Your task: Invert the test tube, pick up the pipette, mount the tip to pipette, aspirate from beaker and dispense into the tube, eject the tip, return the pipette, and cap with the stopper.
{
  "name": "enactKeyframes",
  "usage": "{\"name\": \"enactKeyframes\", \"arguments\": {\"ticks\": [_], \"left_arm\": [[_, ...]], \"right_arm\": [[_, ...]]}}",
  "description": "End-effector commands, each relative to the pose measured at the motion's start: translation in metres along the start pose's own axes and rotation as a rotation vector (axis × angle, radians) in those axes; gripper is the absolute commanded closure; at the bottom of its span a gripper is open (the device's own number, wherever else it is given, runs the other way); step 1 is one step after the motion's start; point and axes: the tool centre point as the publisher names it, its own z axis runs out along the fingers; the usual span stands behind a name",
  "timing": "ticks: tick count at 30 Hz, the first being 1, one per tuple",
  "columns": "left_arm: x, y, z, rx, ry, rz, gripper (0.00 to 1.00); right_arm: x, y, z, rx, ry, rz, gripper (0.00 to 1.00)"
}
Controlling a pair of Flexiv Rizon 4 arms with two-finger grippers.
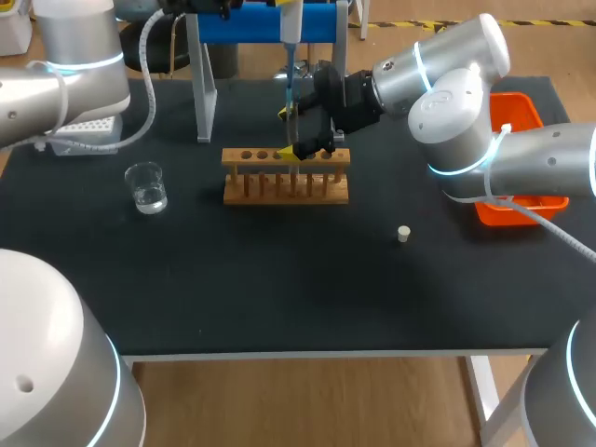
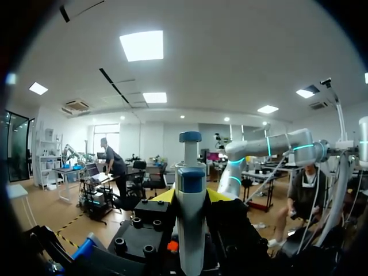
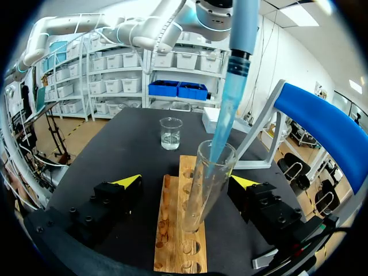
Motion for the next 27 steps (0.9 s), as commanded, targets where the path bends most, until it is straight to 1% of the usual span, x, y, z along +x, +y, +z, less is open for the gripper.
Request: {"name": "enactKeyframes", "arguments": {"ticks": [1, 12, 27], "left_arm": [[-0.007, 0.000, 0.001, 0.004, 0.017, 0.004, 1.00], [-0.009, 0.000, 0.008, 0.007, 0.035, 0.005, 1.00], [0.001, 0.002, 0.008, 0.007, 0.040, -0.008, 1.00]], "right_arm": [[0.000, 0.000, -0.001, 0.002, 0.003, 0.000, 0.00], [0.000, 0.000, -0.001, 0.002, 0.003, 0.000, 0.00], [0.000, 0.000, -0.001, 0.002, 0.003, 0.000, 0.00]]}}
